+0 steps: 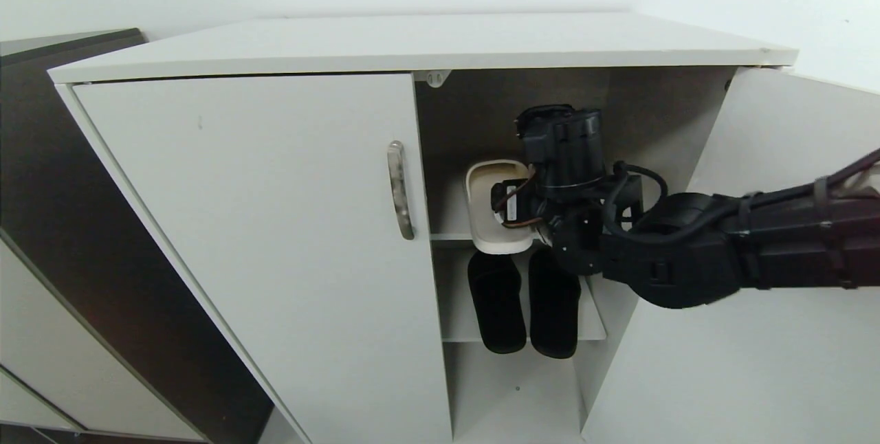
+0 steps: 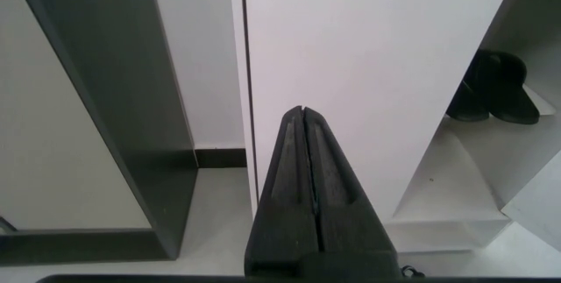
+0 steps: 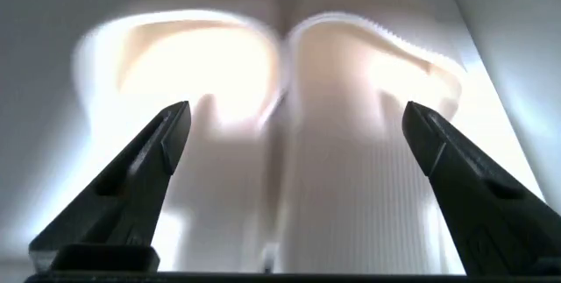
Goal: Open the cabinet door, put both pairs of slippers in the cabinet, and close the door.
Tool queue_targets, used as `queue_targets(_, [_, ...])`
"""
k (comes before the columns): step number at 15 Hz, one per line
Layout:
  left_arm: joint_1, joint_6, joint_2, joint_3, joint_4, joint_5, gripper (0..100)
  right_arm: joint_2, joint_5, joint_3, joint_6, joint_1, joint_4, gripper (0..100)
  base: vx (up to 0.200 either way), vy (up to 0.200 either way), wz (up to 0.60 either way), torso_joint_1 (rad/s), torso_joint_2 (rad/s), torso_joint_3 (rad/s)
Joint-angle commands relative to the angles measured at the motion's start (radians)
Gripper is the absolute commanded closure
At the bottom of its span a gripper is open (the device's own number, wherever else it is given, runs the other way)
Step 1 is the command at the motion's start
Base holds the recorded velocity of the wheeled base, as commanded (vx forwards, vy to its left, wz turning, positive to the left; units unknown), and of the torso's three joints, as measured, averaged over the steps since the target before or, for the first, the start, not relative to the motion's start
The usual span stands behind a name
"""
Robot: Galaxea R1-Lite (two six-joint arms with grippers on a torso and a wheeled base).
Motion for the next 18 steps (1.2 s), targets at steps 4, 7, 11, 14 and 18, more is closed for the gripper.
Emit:
queue_targets(4, [0.0,0.0,0.001,0.0,0.0,0.0,100,-0.253,-0.008,0.335,-0.012,0.144,-0.167,100,0.0,0.0,0.0,0.0,0.0,0.0])
queue_targets(7, [0.0,0.0,0.001,0.0,0.0,0.0,100,-0.266,-0.003,0.392,-0.03,0.155,-0.216,100,0.0,0.0,0.0,0.0,0.0,0.0])
queue_targets(11, [0.0,0.0,0.001,0.0,0.0,0.0,100,-0.238,-0.002,0.392,-0.029,0.155,-0.221,100,0.0,0.0,0.0,0.0,0.0,0.0])
queue_targets(14, [0.0,0.0,0.001,0.0,0.0,0.0,100,-0.229,-0.005,0.392,-0.03,0.155,-0.222,100,0.0,0.0,0.0,0.0,0.0,0.0])
queue_targets(18, [0.0,-0.002,0.001,0.0,0.0,0.0,100,-0.223,-0.005,0.393,-0.03,0.153,-0.222,100,0.0,0.0,0.0,0.0,0.0,0.0])
